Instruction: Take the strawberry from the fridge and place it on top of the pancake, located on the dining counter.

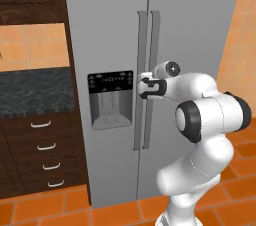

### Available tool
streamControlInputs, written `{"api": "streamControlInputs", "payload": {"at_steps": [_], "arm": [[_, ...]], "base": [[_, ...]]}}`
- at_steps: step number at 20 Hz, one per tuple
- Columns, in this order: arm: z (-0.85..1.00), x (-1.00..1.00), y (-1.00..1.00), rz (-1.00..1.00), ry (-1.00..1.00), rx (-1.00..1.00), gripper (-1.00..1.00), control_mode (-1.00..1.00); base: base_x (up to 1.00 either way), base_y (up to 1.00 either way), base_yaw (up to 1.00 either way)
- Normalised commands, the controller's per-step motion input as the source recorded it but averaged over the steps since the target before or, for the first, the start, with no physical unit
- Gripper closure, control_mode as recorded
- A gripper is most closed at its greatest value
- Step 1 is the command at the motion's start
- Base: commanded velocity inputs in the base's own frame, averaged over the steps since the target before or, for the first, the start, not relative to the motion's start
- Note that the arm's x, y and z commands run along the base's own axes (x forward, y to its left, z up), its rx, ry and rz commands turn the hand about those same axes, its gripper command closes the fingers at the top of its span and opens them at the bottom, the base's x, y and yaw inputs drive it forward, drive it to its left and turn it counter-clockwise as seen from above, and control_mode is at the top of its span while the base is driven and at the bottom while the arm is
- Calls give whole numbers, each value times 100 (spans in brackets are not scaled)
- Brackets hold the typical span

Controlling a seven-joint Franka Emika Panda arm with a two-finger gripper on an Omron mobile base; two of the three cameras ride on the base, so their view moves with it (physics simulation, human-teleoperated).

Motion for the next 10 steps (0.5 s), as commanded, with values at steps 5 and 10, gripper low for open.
{"api": "streamControlInputs", "payload": {"at_steps": [5,10], "arm": [[0,46,-1,0,0,0,-100,-100],[0,-4,-2,-2,10,0,100,-100]], "base": [[0,0,0],[0,0,0]]}}
